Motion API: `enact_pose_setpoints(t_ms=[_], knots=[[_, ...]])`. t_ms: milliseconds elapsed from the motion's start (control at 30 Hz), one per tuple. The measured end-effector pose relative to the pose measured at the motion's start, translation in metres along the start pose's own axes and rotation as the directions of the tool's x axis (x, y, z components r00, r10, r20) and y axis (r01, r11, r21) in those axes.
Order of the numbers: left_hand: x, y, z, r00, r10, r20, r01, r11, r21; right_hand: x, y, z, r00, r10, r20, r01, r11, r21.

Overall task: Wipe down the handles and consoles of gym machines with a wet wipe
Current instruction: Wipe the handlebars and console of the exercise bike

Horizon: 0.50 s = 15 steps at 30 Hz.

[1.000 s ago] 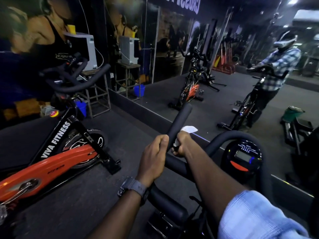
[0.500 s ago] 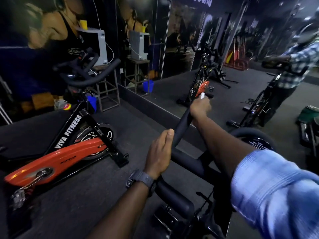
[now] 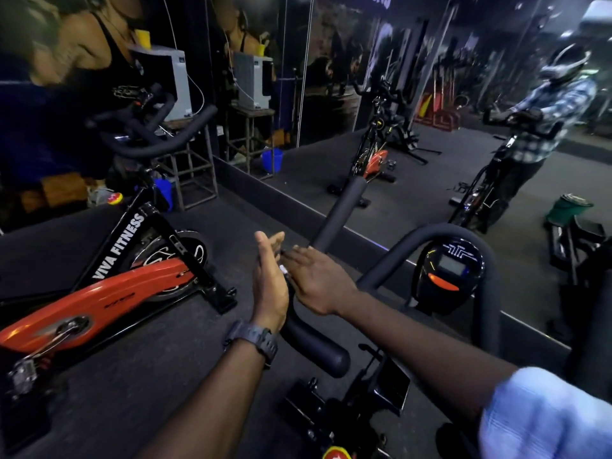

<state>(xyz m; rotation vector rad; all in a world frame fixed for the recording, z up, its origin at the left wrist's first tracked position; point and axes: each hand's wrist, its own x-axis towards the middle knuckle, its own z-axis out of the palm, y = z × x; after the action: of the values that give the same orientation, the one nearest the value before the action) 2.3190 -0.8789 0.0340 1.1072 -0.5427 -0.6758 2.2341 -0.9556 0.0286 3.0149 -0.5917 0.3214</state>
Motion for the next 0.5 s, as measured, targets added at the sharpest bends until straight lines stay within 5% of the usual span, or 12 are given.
enact_pose_setpoints(t_ms=[67, 200, 300, 367, 433, 467, 500], knots=[[-0.008, -0.001, -0.001, 1.0, 0.002, 0.013, -0.002, 1.0, 0.01, -0.017, -0.014, 0.0, 0.999, -0.007, 0.032, 0.006, 0.999, 0.037], [-0.021, -0.002, -0.006, 0.999, 0.02, 0.033, -0.021, 0.999, 0.032, -0.056, -0.053, -0.016, 0.979, 0.017, 0.203, -0.116, 0.864, 0.49], [-0.027, -0.003, -0.007, 0.996, 0.016, 0.09, -0.019, 0.999, 0.042, -0.091, -0.069, -0.027, 0.932, 0.265, 0.247, -0.361, 0.747, 0.558], [-0.032, -0.007, -0.006, 0.991, 0.047, 0.128, -0.062, 0.991, 0.116, -0.11, -0.075, -0.036, 0.837, 0.443, 0.321, -0.527, 0.495, 0.69], [-0.042, -0.009, -0.005, 0.977, 0.114, 0.179, -0.156, 0.958, 0.242, -0.116, -0.078, -0.041, 0.743, 0.47, 0.476, -0.6, 0.155, 0.785], [-0.049, -0.009, -0.005, 0.962, 0.155, 0.224, -0.224, 0.919, 0.325, -0.111, -0.075, -0.042, 0.71, 0.474, 0.521, -0.62, 0.07, 0.781], [-0.054, -0.01, -0.006, 0.941, 0.189, 0.28, -0.294, 0.865, 0.406, -0.101, -0.069, -0.04, 0.69, 0.503, 0.521, -0.643, 0.095, 0.76]])
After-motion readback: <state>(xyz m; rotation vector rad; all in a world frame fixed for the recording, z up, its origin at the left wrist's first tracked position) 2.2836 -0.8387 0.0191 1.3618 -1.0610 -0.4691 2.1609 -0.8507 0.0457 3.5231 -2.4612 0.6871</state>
